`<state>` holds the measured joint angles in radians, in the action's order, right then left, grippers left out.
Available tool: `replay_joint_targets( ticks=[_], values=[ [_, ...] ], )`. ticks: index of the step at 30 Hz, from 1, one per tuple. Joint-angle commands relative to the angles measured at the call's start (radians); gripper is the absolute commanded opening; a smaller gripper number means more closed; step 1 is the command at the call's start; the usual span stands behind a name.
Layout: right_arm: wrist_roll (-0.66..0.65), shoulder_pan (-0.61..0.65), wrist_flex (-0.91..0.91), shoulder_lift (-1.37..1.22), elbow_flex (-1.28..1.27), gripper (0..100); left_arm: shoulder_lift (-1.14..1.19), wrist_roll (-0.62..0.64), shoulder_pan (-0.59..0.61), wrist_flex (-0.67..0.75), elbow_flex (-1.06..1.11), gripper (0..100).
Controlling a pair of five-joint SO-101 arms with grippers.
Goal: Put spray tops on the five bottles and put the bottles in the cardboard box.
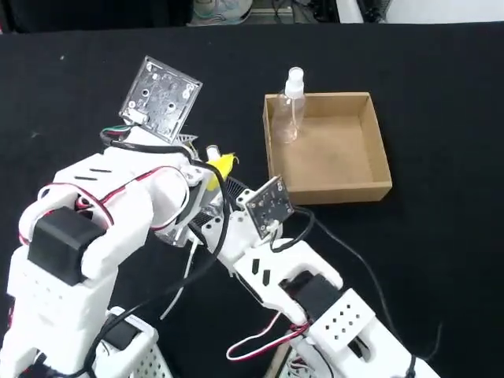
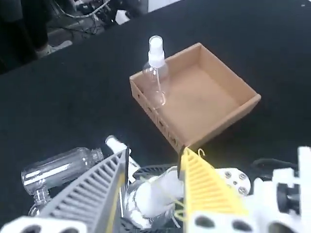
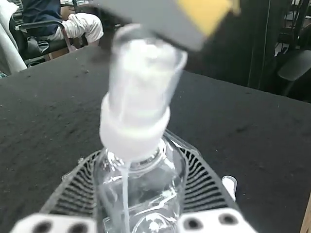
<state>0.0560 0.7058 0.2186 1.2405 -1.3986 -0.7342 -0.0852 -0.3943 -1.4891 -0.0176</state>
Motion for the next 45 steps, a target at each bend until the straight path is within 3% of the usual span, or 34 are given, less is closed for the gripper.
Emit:
replay_joint_targets(
  ticks=[1,7,16,21,25,28,33,38,45],
  values=[
    [0.005,0.008,-0.031,0.024,0.01,1.1,0.003,-0.008,0.064,-0.029,-0.047,18],
    [0.005,0.008,-0.031,0.024,0.01,1.1,0.003,-0.008,0.159,-0.031,-0.045,18],
    [0.006,0.008,-0.031,0.024,0.01,1.1,0.003,-0.008,0.173,-0.029,-0.111,18],
    [0.003,0.005,0.005,0.024,0.008,1.1,0.003,-0.008,0.194,-0.1,-0.223,18],
    [0.003,-0.055,0.109,0.024,0.064,1.1,0.003,-0.006,0.352,-0.155,-0.231,18],
    [0.003,-0.147,0.19,0.024,0.13,1.1,0.005,-0.002,0.486,-0.132,-0.116,18],
    [0.003,-0.382,0.316,0.013,0.268,1.1,0.003,0.002,0.542,0.031,0.239,18],
    [0.003,-0.643,0.342,0.01,0.348,1.1,0.003,0.075,0.536,0.311,0.604,18],
    [0.002,-0.796,0.143,-0.189,0.36,1.1,0.003,0.186,0.535,0.58,0.874,18]
  ],
)
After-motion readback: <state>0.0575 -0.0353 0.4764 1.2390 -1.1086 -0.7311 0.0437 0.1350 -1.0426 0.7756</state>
